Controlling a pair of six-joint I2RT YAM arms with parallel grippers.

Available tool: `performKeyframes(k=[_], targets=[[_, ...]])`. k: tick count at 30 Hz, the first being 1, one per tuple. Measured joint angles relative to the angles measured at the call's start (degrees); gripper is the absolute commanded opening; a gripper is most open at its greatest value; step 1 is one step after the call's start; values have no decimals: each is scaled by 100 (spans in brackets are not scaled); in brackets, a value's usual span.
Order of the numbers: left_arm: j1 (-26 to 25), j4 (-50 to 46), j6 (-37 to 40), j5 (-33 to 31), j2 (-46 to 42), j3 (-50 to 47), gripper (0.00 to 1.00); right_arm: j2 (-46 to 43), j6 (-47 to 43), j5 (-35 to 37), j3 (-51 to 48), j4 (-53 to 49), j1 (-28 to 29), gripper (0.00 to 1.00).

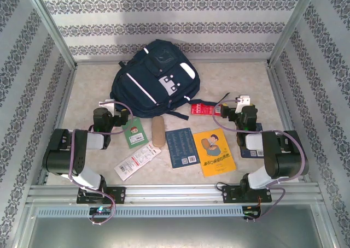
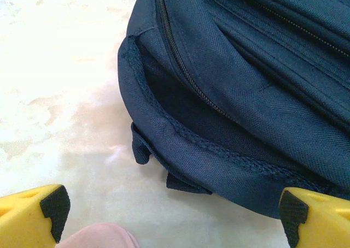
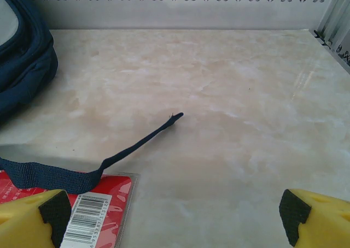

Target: Pack the student bag

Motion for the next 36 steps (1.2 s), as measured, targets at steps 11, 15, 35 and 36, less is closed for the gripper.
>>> performKeyframes(k=[11,15,35,36], targets=[[0,0,0,2,0,0,99,0,-2,2,0,0,0,98],[0,0,0,4,0,0,99,0,0,0,0,0,0,98],[0,0,0,24,0,0,99,0,7,-192,0,0,-116,98],[0,0,0,24,0,0,99,0,7,-197,0,0,-122,98]])
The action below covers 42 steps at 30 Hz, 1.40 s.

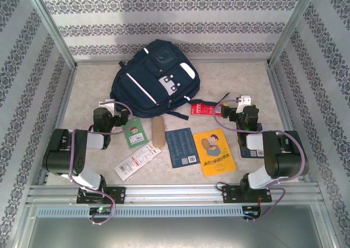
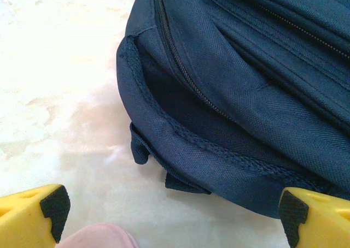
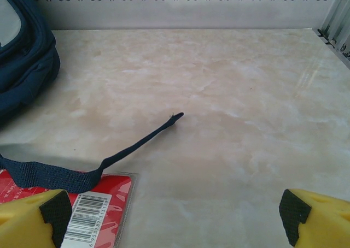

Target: Pack the student bag

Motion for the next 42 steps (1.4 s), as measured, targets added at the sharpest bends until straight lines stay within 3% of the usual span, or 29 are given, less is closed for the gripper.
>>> performKeyframes(k=[4,8,13,17,21,24,27,30,35,42], targets=[[0,-400,0,0,-254,55,99,-170,-7,-96,-2,-129,2,98],[-83,-1375,125,11,-1456,442,99,-1700,-98,109,90,-1296,328,98],[-855,-2516,245,-129,-3171,1381,99,-3458,-205,267,763,-2243,1316,98],[-1572,-3720,28,-66,-4068,2197,100,-4347,-413,286,1394,-3211,2474,98],[-2006,-5661,-780,-175,-4301,3445,99,-4651,-573,372,2308,-4516,3646,98],[-2057,-6951,-1414,-264,-4113,4389,99,-4597,-358,765,3073,-5401,4127,98],[-2052,-7888,-2100,-380,-4044,4682,99,-4548,457,1370,3713,-6430,4186,98],[-2050,-8404,-2590,-258,-4129,4435,99,-4837,925,1722,3705,-6865,4052,98],[-2052,-9103,-3018,-55,-3794,4354,99,-4725,1497,1102,4041,-8015,3195,98],[-2050,-9366,-3309,129,-3281,4151,99,-3353,2149,542,4295,-8736,3246,98]])
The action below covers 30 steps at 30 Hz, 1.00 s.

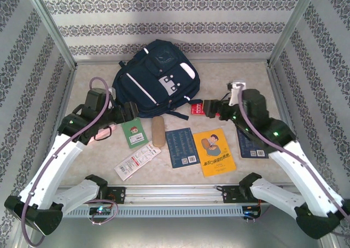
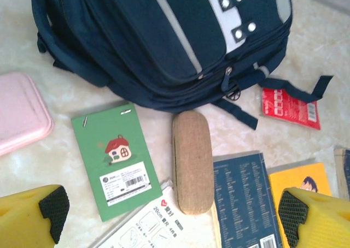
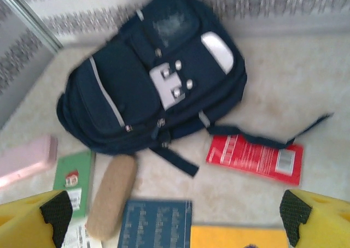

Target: Pack the student bag

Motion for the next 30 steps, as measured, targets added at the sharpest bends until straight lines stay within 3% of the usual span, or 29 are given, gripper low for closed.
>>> performKeyframes(k=[7,11,13,15,18,22,30], targets=[[0,-13,0,46,-15,-365,99,1307,120,-90,282,114,802,98],[0,-2,-2,4,-35,-420,99,2518,-109,-413,868,332,942,86],[-2,4,0,-76,-61,-459,99,3176,-214,-739,1397,313,855,86],[0,9,4,-223,-72,-470,99,3923,-291,-1088,2079,367,763,98],[0,44,4,-485,-131,-514,99,4990,-330,-1156,3115,354,739,98],[4,59,22,-723,-267,-673,99,6203,-525,-1596,4271,387,678,86],[4,173,114,-1043,-614,-929,99,8511,-505,-2776,6758,295,120,80]])
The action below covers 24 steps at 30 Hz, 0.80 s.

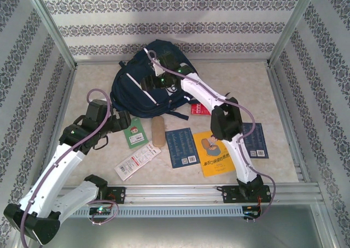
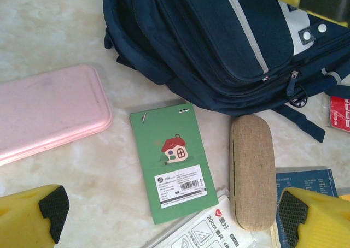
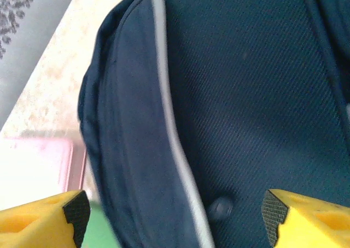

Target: Pack the student bag

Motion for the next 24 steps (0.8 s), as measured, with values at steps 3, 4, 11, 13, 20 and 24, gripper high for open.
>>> performKeyframes(k=[3,4,11,13,20,24], targets=[[0,22,26,-17,24,-11,99,531,2,-293,568,-42,-129,76],[0,26,35,-17,46,-11,99,667,15,-396,691,-46,-140,74],[0,37,66,-15,160,-13,99,1095,149,-1027,925,2,-35,63],[0,39,68,-13,160,-13,99,1207,166,-1169,988,9,13,58],[17,101,96,26,225,-39,99,1368,208,-1534,1027,68,50,20],[37,151,109,52,299,-44,99,1368,219,-1556,1038,68,26,0]])
